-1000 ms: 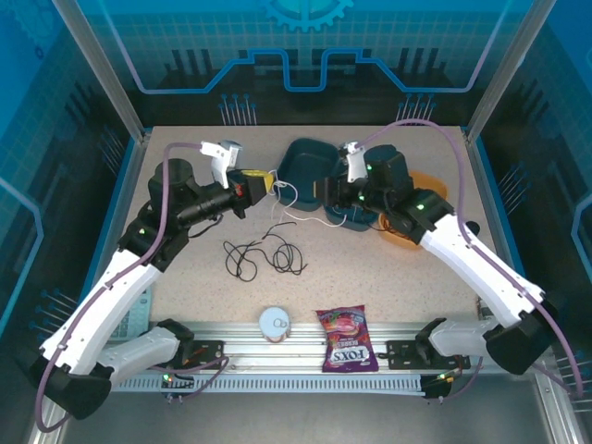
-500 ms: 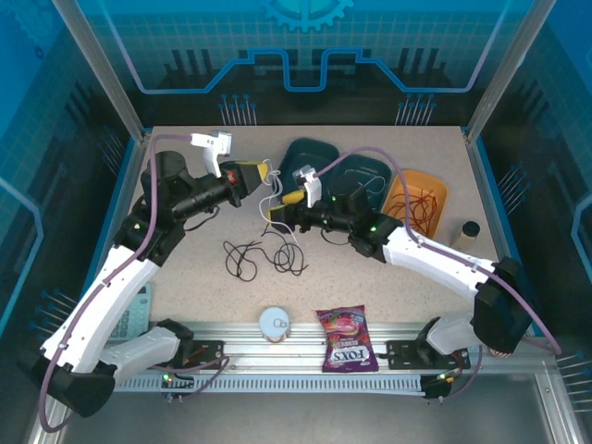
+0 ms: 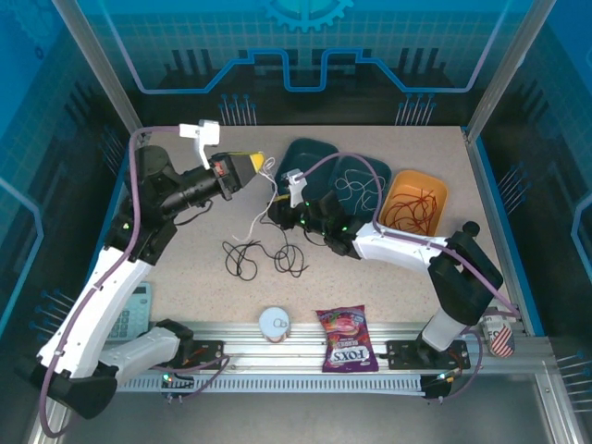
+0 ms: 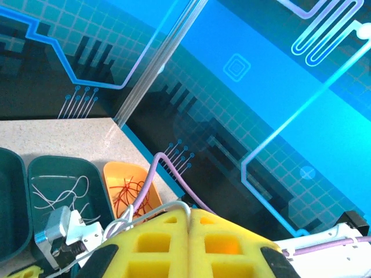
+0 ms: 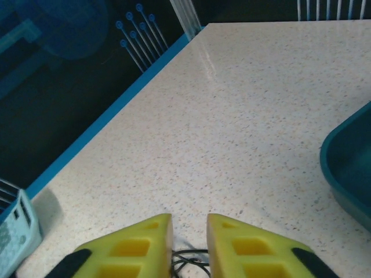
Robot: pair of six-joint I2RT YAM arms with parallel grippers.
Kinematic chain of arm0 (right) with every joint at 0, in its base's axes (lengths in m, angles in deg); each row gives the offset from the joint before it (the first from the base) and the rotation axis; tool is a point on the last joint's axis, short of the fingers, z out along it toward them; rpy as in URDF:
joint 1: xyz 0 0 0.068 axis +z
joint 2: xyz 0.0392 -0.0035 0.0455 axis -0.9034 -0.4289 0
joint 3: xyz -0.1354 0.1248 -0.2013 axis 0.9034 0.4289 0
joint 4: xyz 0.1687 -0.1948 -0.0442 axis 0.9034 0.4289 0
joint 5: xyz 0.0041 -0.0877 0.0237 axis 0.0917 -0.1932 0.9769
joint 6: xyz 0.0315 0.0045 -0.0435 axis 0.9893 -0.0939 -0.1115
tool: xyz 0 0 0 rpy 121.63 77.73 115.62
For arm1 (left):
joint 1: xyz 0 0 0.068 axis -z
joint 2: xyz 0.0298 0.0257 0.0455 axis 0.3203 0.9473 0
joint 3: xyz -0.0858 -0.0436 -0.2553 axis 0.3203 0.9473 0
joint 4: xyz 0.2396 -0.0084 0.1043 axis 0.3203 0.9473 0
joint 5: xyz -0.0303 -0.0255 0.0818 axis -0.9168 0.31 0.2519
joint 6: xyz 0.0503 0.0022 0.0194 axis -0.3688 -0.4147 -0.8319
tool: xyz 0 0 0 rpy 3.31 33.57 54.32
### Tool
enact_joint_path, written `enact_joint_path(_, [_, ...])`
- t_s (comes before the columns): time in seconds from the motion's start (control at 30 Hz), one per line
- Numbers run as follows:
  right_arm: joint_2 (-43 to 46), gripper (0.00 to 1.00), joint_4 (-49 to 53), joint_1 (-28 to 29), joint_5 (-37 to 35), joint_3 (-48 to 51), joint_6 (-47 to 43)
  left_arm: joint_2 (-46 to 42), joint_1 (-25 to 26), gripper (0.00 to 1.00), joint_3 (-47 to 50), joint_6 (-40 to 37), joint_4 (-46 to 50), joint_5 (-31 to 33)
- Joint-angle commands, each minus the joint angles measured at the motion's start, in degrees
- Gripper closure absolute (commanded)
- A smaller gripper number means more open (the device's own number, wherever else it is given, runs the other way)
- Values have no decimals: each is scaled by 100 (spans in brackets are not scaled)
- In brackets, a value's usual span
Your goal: Untangle the cables
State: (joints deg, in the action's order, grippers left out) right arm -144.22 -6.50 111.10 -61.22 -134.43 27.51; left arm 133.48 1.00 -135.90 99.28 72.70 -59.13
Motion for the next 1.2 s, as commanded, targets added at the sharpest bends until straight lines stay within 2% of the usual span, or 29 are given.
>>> enact_joint_path(0.0, [-125, 84, 427, 23, -367, -100, 107, -256, -228, 100, -213, 68, -180, -132])
enact_joint_path(0.13, [-146, 78, 627, 8, -412, 190, 240, -391, -566, 100, -283, 79, -183, -138])
enact_joint_path(0.27, [-85, 75, 741, -43, -529, 526, 453, -447, -770, 100, -398, 53, -183, -177])
enact_joint_path(0.4, [60, 75, 701, -62, -510, 726, 536, -404, -832, 100, -438, 67, -206, -198])
enact_joint_path(0.53, [95, 80, 871, -71, -509, 650, 510, -350, -852, 100, -385, 96, -248, -205])
enact_joint_path(0.63, [188, 75, 1002, -59, -341, 523, 411, -310, -865, 100, -291, 51, -285, -352])
enact_joint_path(0.77, [678, 64, 1444, -69, -401, 348, 305, -239, -939, 100, -150, -304, -258, -833])
enact_joint_path(0.9, [1389, 52, 1935, -106, -321, 225, 110, -119, -975, 100, -13, -623, -376, -1619])
enact_joint_path(1.03, [2135, 45, 2407, -135, -213, 72, -105, 6, -976, 100, 99, -894, -389, -2245])
enact_joint_path(1.17, [2794, 42, 2281, -142, 371, 111, -426, 91, -984, 100, 245, -933, -585, -2763])
